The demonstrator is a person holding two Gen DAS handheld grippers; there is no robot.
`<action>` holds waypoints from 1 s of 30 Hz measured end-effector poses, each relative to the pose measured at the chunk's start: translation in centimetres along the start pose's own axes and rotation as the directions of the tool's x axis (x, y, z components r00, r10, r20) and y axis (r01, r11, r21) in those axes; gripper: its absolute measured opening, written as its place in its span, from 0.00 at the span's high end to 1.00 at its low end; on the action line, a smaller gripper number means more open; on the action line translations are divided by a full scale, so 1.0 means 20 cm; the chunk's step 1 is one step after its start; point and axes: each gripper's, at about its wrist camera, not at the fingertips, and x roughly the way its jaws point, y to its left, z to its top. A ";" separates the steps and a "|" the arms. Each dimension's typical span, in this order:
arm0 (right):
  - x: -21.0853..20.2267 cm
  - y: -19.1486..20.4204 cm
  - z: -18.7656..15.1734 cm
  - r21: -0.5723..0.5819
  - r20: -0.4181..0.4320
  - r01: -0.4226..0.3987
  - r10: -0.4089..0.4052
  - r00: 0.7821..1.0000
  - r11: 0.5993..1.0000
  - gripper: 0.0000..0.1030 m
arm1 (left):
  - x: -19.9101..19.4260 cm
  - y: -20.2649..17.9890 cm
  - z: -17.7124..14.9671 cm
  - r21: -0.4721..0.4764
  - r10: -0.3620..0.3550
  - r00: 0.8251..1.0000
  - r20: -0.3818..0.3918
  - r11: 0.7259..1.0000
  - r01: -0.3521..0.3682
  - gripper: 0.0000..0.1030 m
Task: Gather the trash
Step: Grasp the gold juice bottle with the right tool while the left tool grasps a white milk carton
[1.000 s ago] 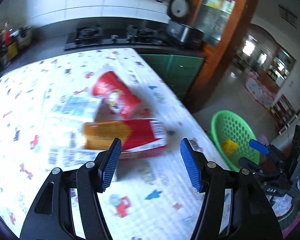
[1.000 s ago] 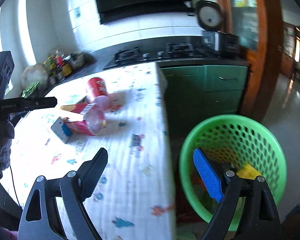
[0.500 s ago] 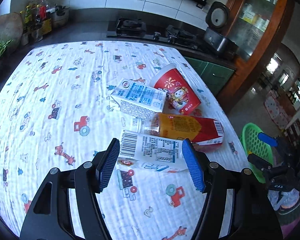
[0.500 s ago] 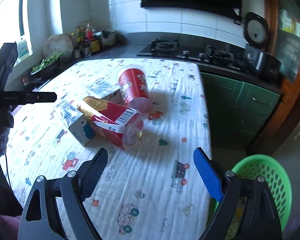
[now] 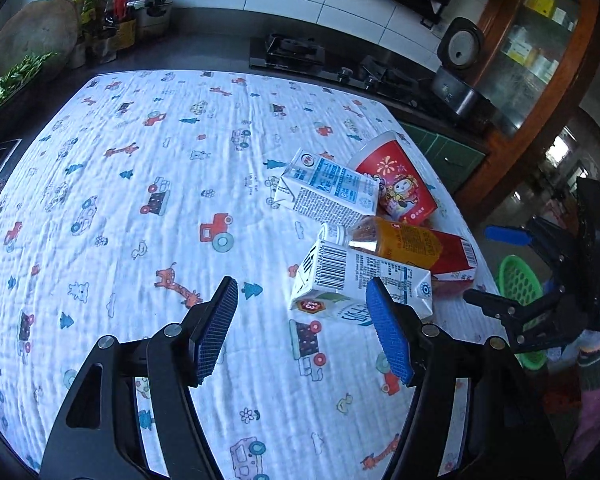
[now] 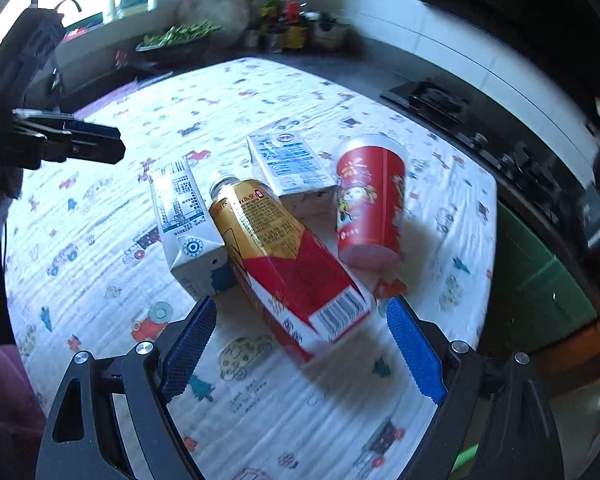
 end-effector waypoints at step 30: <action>0.47 0.12 0.19 -0.265 -0.260 -0.184 0.114 0.959 0.946 0.31 | 0.06 0.12 -0.04 0.005 -0.005 0.999 -0.052 1.000 0.006 0.34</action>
